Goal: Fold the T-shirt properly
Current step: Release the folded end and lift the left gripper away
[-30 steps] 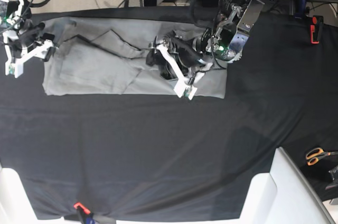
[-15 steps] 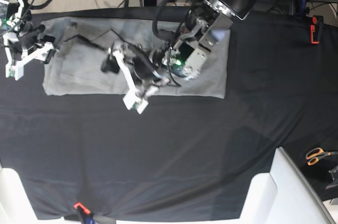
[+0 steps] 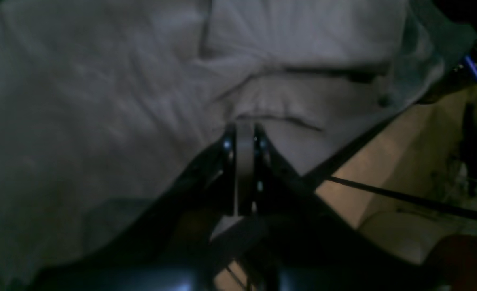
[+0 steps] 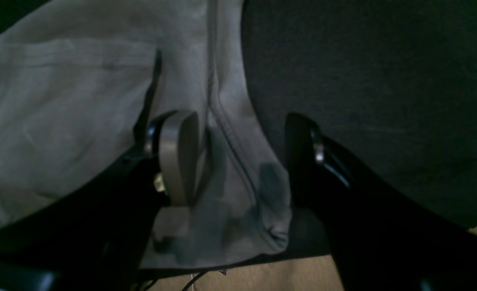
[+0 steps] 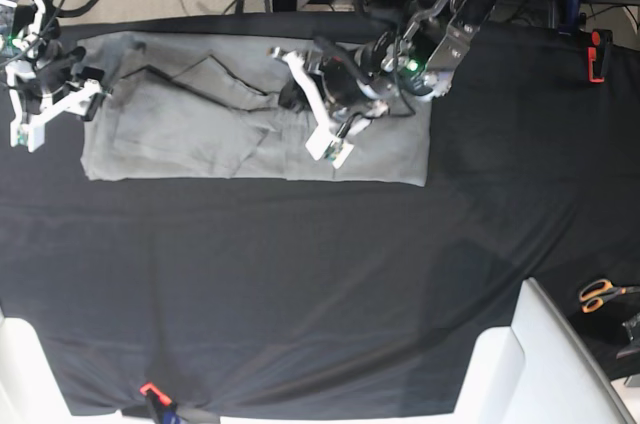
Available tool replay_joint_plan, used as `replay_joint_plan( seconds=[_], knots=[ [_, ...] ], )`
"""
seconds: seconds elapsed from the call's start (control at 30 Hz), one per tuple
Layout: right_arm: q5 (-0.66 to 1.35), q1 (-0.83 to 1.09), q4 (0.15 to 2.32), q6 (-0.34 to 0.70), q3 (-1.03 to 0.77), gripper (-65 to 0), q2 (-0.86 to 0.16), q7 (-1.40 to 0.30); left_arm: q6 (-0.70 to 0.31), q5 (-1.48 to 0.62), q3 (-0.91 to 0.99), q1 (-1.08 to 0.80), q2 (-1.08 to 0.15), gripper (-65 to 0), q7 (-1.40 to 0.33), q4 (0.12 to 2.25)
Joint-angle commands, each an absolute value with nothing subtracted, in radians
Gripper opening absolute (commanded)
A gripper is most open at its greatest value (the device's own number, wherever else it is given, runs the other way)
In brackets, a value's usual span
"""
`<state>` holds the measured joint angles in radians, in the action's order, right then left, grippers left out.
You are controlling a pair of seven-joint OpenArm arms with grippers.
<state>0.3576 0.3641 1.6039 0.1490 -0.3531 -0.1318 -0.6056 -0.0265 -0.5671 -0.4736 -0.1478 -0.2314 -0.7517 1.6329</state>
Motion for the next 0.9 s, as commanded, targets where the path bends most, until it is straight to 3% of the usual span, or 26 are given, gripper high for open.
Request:
replay_joint_plan(
  seconds=[0.0, 0.43, 0.87],
  knots=[
    [0.358, 0.361, 1.624, 0.150, -0.358, -32.9, -0.143, -0.588, -0.031, -0.570, -0.467, -0.140, -0.234, -65.0, -0.734, 1.646],
    [0.358, 0.361, 1.621, 0.150, -0.358, -32.9, -0.143, -0.588, -0.031, -0.568, -0.470, -0.120, -0.228, -65.0, -0.731, 1.475],
    [0.358, 0.348, 1.620, 0.150, -0.358, -32.9, -0.143, -0.588, -0.033, -0.568, -0.472, -0.216, -0.252, -65.0, -0.739, 1.592]
  ],
)
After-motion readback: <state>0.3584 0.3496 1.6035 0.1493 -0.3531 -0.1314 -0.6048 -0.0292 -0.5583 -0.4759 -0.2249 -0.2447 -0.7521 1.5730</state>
